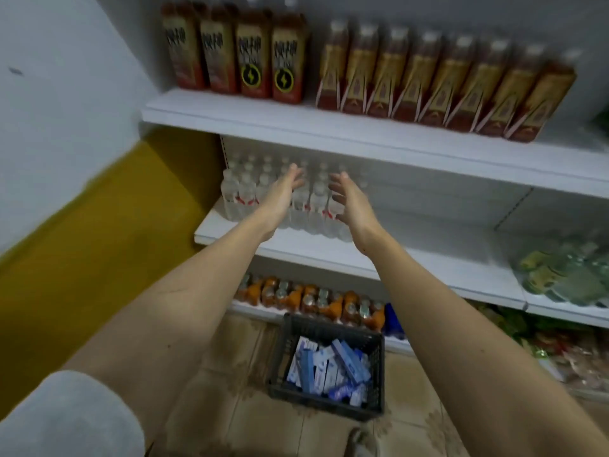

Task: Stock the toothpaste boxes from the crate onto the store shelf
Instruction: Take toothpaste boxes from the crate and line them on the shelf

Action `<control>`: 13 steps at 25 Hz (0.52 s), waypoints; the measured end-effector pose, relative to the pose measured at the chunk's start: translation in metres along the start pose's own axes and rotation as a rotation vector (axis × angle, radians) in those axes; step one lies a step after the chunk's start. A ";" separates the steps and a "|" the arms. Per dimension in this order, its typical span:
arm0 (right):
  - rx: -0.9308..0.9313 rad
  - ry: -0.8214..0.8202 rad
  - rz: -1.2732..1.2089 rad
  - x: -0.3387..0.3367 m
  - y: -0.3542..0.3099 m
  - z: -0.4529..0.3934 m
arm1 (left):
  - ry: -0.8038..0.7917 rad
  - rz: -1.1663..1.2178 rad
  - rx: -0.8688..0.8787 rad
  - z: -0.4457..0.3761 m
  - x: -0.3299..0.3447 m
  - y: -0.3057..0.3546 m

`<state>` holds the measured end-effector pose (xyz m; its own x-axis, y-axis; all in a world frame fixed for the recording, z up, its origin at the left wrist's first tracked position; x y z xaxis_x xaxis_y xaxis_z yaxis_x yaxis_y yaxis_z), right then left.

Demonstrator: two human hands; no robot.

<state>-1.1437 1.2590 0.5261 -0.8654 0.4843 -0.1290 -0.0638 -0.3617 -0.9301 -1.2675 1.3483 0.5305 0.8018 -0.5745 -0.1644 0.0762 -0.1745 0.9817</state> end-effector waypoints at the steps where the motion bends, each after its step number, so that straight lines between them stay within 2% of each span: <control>1: 0.039 -0.006 0.003 -0.010 0.020 -0.005 | 0.001 -0.002 -0.044 0.000 0.010 -0.018; 8: 0.327 -0.067 0.080 -0.103 0.182 -0.036 | 0.053 -0.023 -0.379 0.022 0.100 -0.149; 13: 0.580 -0.127 0.053 -0.118 0.284 -0.054 | 0.051 0.007 -0.621 0.055 0.162 -0.250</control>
<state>-1.0324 1.1425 0.2590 -0.9250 0.3679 -0.0949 -0.2492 -0.7760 -0.5795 -1.1890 1.2544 0.2533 0.8295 -0.5328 -0.1675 0.3887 0.3354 0.8581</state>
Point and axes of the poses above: each hand's wrist, its own z-axis away from the middle knuckle, its own x-axis out of the palm, y = z × x, the point moved 2 cm from there along -z, towards the middle knuckle, and after that the axes turned 14 degrees about x, right-handed, at the moved point
